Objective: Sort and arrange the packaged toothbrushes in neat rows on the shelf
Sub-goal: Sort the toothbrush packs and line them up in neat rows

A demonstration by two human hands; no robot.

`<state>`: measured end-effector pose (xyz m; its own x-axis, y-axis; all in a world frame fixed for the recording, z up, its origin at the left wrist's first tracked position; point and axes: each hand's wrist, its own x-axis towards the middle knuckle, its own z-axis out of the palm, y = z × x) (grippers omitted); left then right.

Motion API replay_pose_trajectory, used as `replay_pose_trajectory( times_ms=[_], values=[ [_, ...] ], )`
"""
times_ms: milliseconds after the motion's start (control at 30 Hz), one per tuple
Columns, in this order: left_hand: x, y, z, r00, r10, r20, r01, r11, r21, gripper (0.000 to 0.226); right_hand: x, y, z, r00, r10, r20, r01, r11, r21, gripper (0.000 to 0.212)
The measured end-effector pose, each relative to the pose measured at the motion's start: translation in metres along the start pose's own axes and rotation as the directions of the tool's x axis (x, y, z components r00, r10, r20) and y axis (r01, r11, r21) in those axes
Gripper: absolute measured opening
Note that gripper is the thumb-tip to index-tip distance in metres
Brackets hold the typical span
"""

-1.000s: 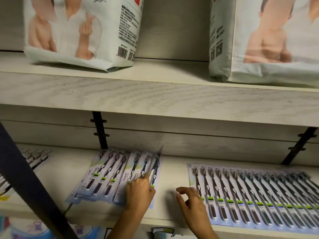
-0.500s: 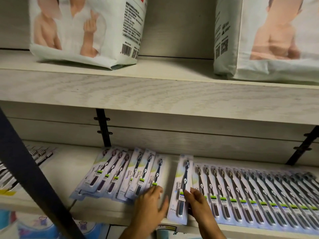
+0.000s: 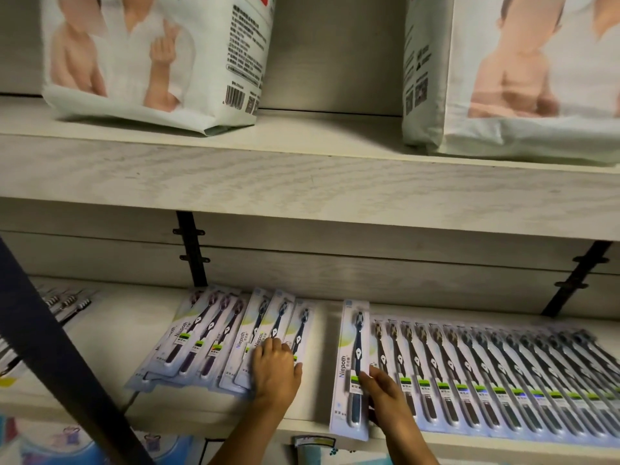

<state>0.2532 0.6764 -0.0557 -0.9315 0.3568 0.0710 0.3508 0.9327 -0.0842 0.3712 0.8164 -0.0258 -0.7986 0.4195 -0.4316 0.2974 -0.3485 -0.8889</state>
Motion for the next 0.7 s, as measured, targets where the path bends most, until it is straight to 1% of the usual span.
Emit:
replay_pose_trajectory(
  times_ms=[67,167,233,267,300,333,433,500,567,600,633,667,700],
  values=[
    [-0.001,0.001,0.0,0.999,-0.022,-0.031,0.02,0.999,-0.04,0.05,-0.002,-0.003,0.001,1.0,0.006,0.031,-0.006,1.0,0.007,0.038],
    [-0.005,0.005,-0.003,0.994,-0.036,-0.104,0.02,0.987,-0.158,0.044,-0.002,-0.005,0.0,0.999,0.002,0.034,-0.002,1.0,-0.002,0.021],
    [-0.009,0.006,-0.005,0.979,-0.051,-0.199,-0.014,0.951,-0.309,0.037,-0.003,-0.007,0.0,1.0,-0.02,0.023,0.02,1.0,-0.002,0.016],
    [-0.012,0.007,-0.007,0.965,-0.069,-0.255,-0.042,0.912,-0.408,0.032,-0.003,-0.008,0.001,1.0,-0.026,0.018,0.025,1.0,0.005,0.011],
    [-0.014,0.008,-0.009,0.949,-0.095,-0.301,-0.072,0.863,-0.5,0.028,-0.005,-0.01,0.002,1.0,-0.026,0.015,0.026,1.0,0.008,0.008],
    [-0.016,0.008,-0.012,0.939,-0.122,-0.32,-0.093,0.809,-0.581,0.025,-0.003,-0.01,0.003,1.0,-0.026,0.016,0.026,1.0,0.006,0.011],
    [-0.021,0.008,-0.017,0.927,-0.21,-0.31,-0.109,0.641,-0.76,0.021,0.001,-0.007,0.008,0.999,-0.03,-0.03,0.03,0.999,-0.022,0.026],
    [-0.024,0.006,-0.014,0.935,-0.248,-0.254,-0.103,0.494,-0.863,0.023,0.001,-0.008,0.01,0.997,-0.049,-0.058,0.047,0.999,-0.024,0.031],
    [-0.028,0.003,-0.01,0.953,-0.268,-0.14,-0.057,0.295,-0.954,0.026,-0.003,-0.011,0.011,0.997,-0.072,-0.027,0.072,0.997,-0.017,0.031],
    [-0.031,0.002,-0.011,0.957,-0.28,-0.077,-0.02,0.2,-0.98,0.029,-0.003,-0.012,0.011,0.996,-0.086,-0.001,0.086,0.996,-0.015,0.034],
    [-0.033,0.001,-0.012,0.955,-0.296,-0.035,0.0,0.117,-0.993,0.033,-0.004,-0.014,0.011,0.994,-0.104,0.02,0.105,0.994,-0.018,0.042],
    [-0.034,0.0,-0.013,0.951,-0.308,-0.006,0.011,0.053,-0.999,0.036,-0.004,-0.012,0.01,0.991,-0.129,0.038,0.131,0.99,-0.049,0.049],
    [-0.036,-0.001,-0.014,0.951,-0.31,0.013,0.015,0.002,-1.0,0.038,-0.002,-0.01,0.012,0.988,-0.151,0.031,0.154,0.981,-0.122,0.051]
  ],
)
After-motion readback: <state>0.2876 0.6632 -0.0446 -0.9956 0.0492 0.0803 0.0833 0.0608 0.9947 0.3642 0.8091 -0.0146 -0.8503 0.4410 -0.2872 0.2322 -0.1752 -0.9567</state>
